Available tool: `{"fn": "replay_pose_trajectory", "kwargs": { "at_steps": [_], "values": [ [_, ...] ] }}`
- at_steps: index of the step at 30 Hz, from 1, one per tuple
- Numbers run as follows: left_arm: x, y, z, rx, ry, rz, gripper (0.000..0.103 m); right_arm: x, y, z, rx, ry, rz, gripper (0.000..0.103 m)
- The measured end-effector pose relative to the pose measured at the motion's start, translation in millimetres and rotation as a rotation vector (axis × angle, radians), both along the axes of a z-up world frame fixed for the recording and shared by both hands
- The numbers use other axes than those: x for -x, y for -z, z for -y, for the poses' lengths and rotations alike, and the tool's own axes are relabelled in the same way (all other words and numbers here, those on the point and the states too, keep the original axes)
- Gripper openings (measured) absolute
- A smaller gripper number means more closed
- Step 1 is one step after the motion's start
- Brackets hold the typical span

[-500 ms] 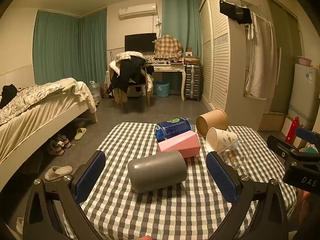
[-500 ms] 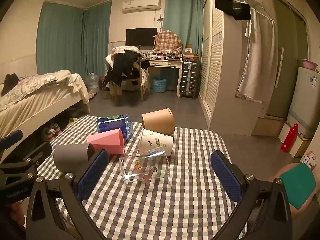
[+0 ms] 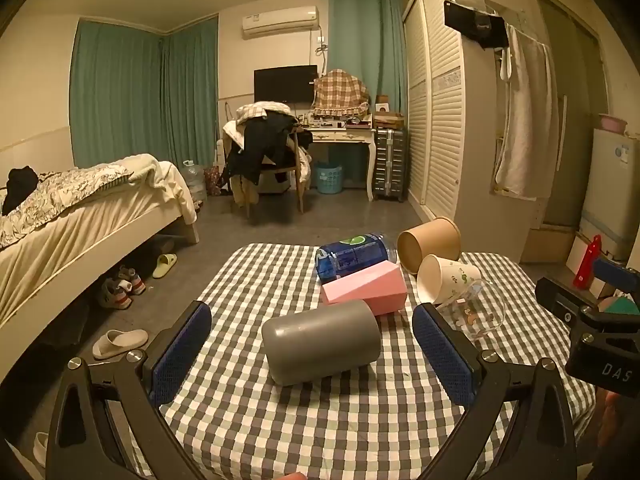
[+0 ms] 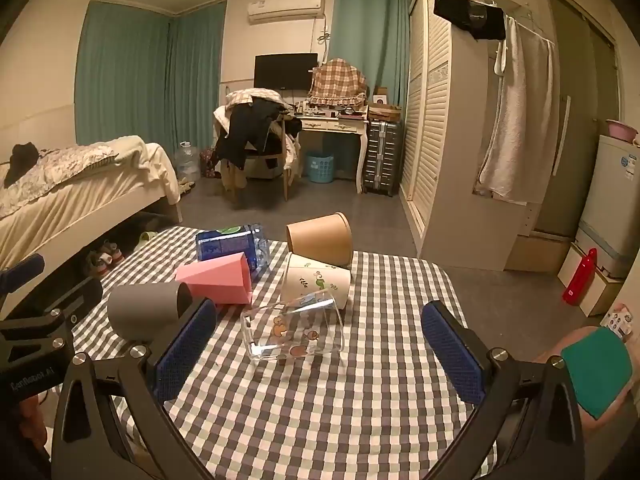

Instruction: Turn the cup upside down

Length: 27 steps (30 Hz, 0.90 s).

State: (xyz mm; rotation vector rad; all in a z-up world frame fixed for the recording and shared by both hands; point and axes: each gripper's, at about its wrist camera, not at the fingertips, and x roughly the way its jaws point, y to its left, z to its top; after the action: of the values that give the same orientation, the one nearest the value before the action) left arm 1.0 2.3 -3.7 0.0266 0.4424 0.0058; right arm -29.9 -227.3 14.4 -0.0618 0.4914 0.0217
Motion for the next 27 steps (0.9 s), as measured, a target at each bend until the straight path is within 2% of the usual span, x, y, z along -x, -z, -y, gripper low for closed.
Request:
{"fn": "replay_pose_trajectory", "kwargs": {
  "at_steps": [27],
  "values": [
    [-1.5,-0.4,-3.2,0.006,-0.008,-0.006,0.103,-1.9,6.0,-4.5,0.007,-0.008,-0.009,0.103]
  ]
}}
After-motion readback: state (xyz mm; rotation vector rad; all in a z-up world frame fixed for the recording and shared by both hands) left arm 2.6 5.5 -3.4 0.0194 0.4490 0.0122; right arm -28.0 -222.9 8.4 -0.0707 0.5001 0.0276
